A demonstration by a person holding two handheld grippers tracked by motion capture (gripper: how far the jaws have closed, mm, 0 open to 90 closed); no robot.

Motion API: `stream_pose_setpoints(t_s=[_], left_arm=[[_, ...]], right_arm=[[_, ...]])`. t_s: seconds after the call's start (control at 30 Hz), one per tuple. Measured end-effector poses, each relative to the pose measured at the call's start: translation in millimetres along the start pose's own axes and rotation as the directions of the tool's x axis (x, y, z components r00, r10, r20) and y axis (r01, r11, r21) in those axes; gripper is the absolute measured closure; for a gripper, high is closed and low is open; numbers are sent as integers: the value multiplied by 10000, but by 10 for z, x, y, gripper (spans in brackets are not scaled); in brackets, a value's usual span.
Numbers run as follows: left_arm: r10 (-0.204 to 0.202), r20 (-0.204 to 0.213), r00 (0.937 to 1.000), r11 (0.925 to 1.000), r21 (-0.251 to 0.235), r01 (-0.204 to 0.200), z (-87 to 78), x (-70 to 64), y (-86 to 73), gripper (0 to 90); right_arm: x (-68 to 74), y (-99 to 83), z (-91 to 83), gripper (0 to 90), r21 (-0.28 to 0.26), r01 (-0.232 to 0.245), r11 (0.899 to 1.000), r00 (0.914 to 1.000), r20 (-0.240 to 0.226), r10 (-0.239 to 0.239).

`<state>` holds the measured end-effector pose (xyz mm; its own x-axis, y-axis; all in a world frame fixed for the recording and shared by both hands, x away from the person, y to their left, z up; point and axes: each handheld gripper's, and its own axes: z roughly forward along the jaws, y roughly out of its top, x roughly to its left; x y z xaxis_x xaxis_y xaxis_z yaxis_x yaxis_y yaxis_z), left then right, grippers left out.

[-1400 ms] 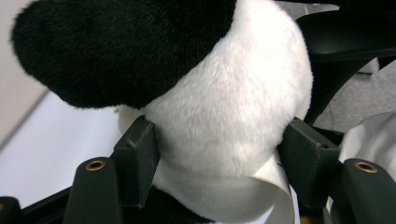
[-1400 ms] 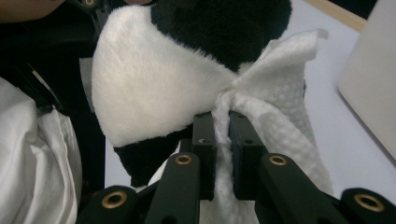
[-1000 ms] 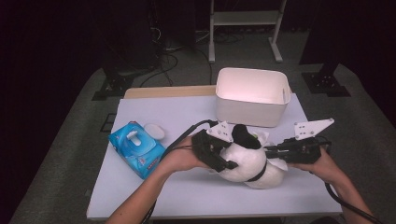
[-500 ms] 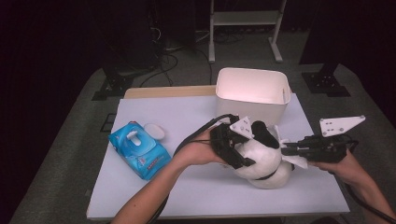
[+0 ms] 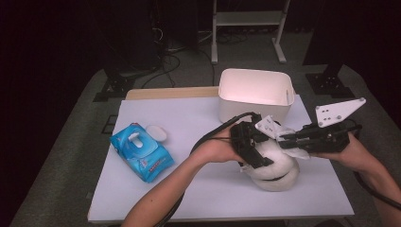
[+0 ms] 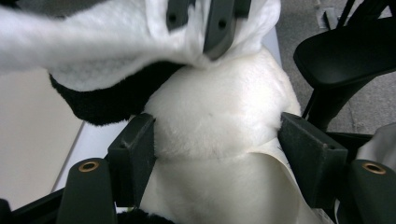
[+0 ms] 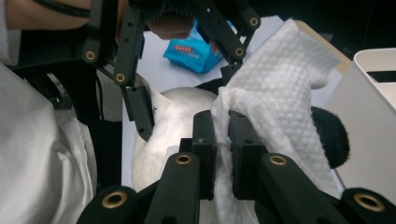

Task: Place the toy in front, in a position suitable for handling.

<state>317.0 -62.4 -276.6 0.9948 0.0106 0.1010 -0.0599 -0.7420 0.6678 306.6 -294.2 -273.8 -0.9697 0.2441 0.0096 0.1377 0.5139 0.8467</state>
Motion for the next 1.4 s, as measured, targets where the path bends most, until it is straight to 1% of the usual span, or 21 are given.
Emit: stream_pose_setpoints(t_s=[0.1, 0.13, 0.2, 0.27, 0.3, 0.37, 0.43, 0.57, 0.63, 0.73, 0.9, 0.93, 0.97, 1.03, 1.1, 1.17, 1.27, 1.33, 1.37, 1.4], left_arm=[[-25, -56, 10000, 10000, -92, 25, 4, 8, -14, 300], [-36, -92, 10000, 9999, -159, 35, -2, 8, -17, 302], [-1, -68, 10000, 9997, -231, 0, -36, 7, -26, 305], [1, -156, 9999, 9997, -264, -6, -83, -1, -45, 313], [-21, -146, 9999, 9997, -236, 18, -98, -3, -63, 313], [-23, -170, 9999, 9999, -142, 20, -115, 1, -108, 311], [-159, -156, 9998, 9998, -121, 157, -111, 18, -187, 311], [-607, 93, 9981, 9949, -802, 612, -127, 36, -341, 309], [-712, 65, 9974, 9942, -803, 714, -130, 32, -406, 308], [-892, -1, 9960, 9941, -615, 890, -127, 41, -495, 301], [-1231, 185, 9922, 9911, -488, 1239, -24, 57, -616, 295], [-1236, 225, 9921, 9911, -462, 1245, -2, 61, -626, 293], [-1322, 309, 9907, 9900, -460, 1336, 34, 58, -641, 293], [-1349, 381, 9901, 9901, -342, 1362, 111, 57, -665, 291], [-1446, 535, 9880, 9890, -241, 1461, 213, 61, -688, 286], [-1493, 660, 9866, 9879, -320, 1516, 298, 71, -693, 281], [-1497, 787, 9856, 9847, -780, 1558, 362, 77, -680, 275], [-1456, 787, 9862, 9825, -1056, 1535, 334, 92, -677, 283], [-1496, 880, 9848, 9782, -1317, 1603, 293, 102, -672, 298], [-1534, 924, 9838, 9769, -1358, 1650, 261, 105, -665, 307]], right_arm=[[-28, -50, 37, 823, 385, -86, 9992, 9999, 132, 81], [-38, -69, 43, 823, 491, -24, 9988, 9997, 261, 11], [-46, -97, 31, 825, 612, -125, 9980, 9990, 439, 98], [-49, -123, 6, 825, 776, -144, 9969, 9975, 705, 90], [-59, -145, -18, 825, 807, -235, 9965, 9965, 823, 168], [-74, -185, -58, 825, 725, -437, 9964, 9965, 745, 383], [-80, -232, -99, 825, 649, -572, 9963, 9953, 813, 518], [-67, -290, -139, 825, 587, -632, 9963, 9951, 794, 585], [-54, -295, -145, 826, 656, -634, 9958, 9952, 792, 581], [-56, -295, -159, 826, 805, -599, 9950, 9945, 909, 525], [-61, -337, -185, 826, 782, -717, 9944, 9937, 918, 645], [-59, -347, -189, 826, 767, -732, 9944, 9935, 932, 659], [-58, -351, -192, 826, 773, -747, 9942, 9933, 941, 673], [-50, -361, -201, 826, 779, -801, 9937, 9932, 913, 729], [-44, -367, -203, 826, 773, -768, 9940, 9938, 858, 701], [-32, -368, -202, 826, 750, -752, 9943, 9941, 832, 690], [-24, -364, -196, 825, 715, -692, 9950, 9949, 787, 636], [-17, -357, -200, 825, 711, -661, 9953, 9944, 869, 598], [-11, -353, -211, 824, 672, -687, 9954, 9935, 952, 621], [-4, -348, -220, 824, 539, -706, 9960, 9939, 891, 657]])
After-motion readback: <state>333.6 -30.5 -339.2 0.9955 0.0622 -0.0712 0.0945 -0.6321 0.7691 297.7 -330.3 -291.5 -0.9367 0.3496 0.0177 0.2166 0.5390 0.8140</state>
